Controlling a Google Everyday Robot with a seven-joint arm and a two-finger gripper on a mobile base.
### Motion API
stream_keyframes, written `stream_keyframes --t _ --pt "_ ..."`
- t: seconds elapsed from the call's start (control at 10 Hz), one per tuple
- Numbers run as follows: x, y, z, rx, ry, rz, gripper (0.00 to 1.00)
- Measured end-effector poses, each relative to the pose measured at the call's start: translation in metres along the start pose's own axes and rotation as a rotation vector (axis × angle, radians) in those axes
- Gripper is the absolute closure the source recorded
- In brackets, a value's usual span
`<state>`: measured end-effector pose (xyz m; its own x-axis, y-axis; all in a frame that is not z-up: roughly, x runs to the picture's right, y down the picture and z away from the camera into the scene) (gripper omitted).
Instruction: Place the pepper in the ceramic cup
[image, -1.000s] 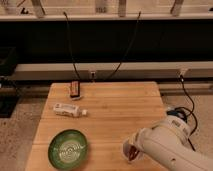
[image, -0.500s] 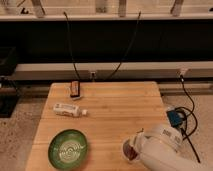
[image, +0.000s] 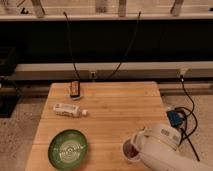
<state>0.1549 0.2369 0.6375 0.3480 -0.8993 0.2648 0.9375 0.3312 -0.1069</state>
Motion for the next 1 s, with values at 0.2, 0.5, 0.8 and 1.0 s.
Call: stream_keyframes --t 0.2,0.5,0.8,1.0 --pt "0.0016 0.0004 0.0002 -0.003 0.007 0.005 0.2" --pt "0.0045 0.001 -0.0008 -0.004 0.014 0.014 0.2" --pt "0.0083 0.0007 -0.0027 -0.006 -0.016 0.029 0.2" --pt "0.005 0.0028 -0.0025 -0.007 0.001 0.018 0.2"
